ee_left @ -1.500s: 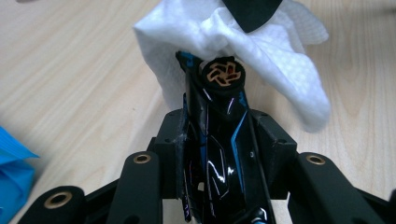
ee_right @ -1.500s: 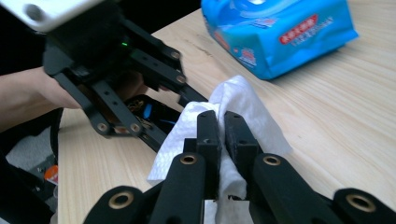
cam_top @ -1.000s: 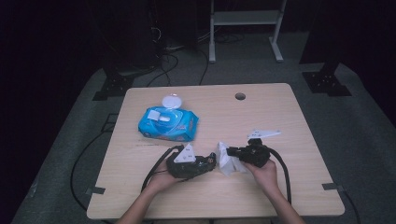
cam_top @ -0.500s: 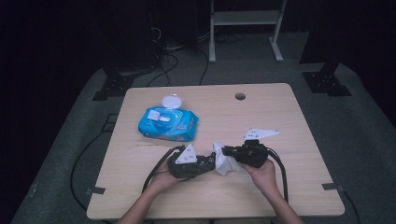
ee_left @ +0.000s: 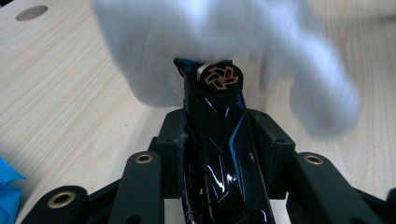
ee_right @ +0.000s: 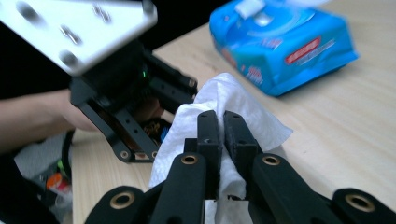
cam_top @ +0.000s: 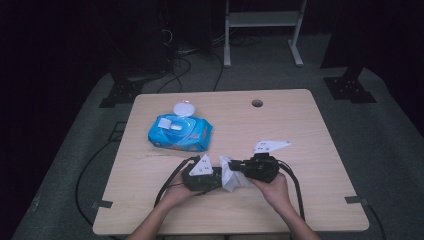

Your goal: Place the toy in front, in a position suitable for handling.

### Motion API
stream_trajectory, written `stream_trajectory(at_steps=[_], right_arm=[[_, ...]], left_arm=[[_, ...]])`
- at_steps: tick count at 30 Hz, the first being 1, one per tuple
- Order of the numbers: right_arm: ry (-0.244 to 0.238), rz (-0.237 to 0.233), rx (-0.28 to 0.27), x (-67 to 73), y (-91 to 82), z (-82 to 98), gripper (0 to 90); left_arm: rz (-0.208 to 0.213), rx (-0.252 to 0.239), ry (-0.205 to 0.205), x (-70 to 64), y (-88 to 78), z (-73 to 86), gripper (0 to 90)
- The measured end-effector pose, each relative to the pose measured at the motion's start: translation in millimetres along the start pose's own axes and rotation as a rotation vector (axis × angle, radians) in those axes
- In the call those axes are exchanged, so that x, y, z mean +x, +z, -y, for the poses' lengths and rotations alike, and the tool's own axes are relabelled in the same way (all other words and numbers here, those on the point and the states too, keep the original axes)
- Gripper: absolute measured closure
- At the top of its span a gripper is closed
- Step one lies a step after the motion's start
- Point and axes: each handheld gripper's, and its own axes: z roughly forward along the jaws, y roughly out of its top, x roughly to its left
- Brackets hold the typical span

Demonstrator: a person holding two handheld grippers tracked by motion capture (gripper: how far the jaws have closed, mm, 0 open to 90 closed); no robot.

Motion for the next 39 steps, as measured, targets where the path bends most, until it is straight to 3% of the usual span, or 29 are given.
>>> stream_trajectory(at_steps=[3,6,9,15,17,20,22,24,27,28,30,33,37,39], right_arm=[[-0.008,0.003,0.043,-1.5,11.9,4.0,85.5],[-0.015,0.033,0.09,-5.3,18.0,10.4,85.5],[-0.008,0.032,0.092,-7.9,16.9,12.1,85.5],[-0.001,0.106,0.089,-18.1,3.8,12.9,85.6],[0.005,0.123,0.088,-22.2,-0.5,13.0,85.6],[-0.003,0.155,0.09,-23.5,-3.7,12.5,85.5],[-0.009,0.155,0.087,-22.9,-3.6,12.5,85.5],[-0.031,0.139,0.083,-15.0,-0.9,9.6,85.5],[-0.039,0.097,0.067,-7.8,2.1,6.1,85.5],[-0.052,0.051,0.059,0.1,6.0,3.3,85.4],[-0.065,0.025,0.065,6.0,11.0,2.6,85.4],[-0.086,0.043,0.101,5.2,17.5,5.7,85.3],[-0.049,0.049,0.105,-6.3,15.0,10.9,85.4],[-0.041,0.073,0.106,-11.2,9.1,11.2,85.3]], left_arm=[[0.006,-0.002,-0.006,-0.1,-1.5,1.7,58.4],[-0.005,0.011,-0.013,-0.4,-7.2,8.7,46.3],[-0.002,0.03,-0.011,-0.3,-10.7,14.9,43.9],[0.008,0.066,-0.041,3.1,-10.9,23.7,36.7],[0.012,0.071,-0.043,3.5,-10.0,24.3,38.2],[0.027,0.083,-0.039,3.7,-5.9,27.1,47.3],[0.036,0.086,-0.035,3.3,-4.7,27.3,51.1],[0.019,0.086,-0.018,1.4,-2.2,26.6,59.3],[0.019,0.078,-0.03,2.4,-1.8,26.7,63.9],[0.019,0.074,-0.035,3.3,-1.7,27.3,64.6],[0.019,0.069,-0.032,3.8,-1.7,27.9,64.8],[0.02,0.065,-0.032,3.9,-1.6,28.6,64.8],[0.018,0.055,-0.037,5.2,-1.6,29.6,65.0],[0.014,0.056,-0.051,6.0,0.2,29.6,63.2]])
